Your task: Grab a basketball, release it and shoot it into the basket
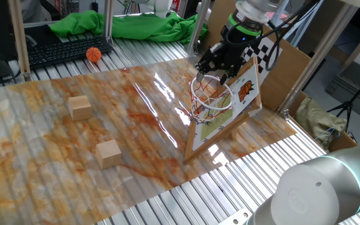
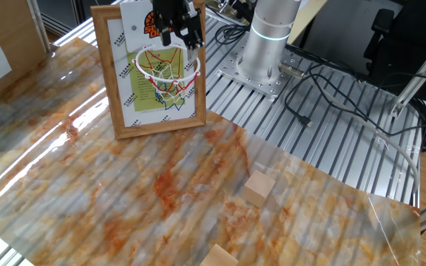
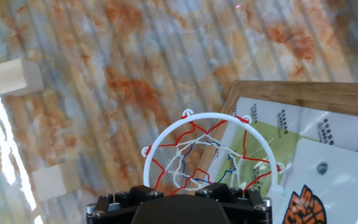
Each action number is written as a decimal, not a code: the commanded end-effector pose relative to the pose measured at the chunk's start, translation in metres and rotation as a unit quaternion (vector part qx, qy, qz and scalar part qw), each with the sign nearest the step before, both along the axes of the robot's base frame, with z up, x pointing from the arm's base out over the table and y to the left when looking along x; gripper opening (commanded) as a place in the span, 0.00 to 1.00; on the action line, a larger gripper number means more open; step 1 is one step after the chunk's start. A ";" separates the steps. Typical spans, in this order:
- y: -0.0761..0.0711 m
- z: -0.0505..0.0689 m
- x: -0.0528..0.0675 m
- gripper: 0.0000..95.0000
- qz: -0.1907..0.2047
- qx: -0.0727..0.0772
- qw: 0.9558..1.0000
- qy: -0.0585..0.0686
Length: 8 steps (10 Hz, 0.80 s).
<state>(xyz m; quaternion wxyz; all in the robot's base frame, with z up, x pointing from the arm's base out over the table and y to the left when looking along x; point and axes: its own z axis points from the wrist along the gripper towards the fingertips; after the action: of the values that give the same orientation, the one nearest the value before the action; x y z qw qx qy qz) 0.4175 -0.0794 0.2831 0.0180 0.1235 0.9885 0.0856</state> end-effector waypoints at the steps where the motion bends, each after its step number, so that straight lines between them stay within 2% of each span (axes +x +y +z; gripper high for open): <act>1: 0.007 0.000 -0.001 0.60 0.035 -0.017 0.999 -0.002; 3: 0.013 0.001 -0.002 0.60 0.051 -0.018 0.999 0.000; 8: 0.013 0.001 -0.002 0.60 0.051 -0.018 0.999 0.000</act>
<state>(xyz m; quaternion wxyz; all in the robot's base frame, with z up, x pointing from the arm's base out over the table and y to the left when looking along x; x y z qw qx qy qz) 0.4161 -0.0660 0.2846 0.0151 0.0725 0.9949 0.0686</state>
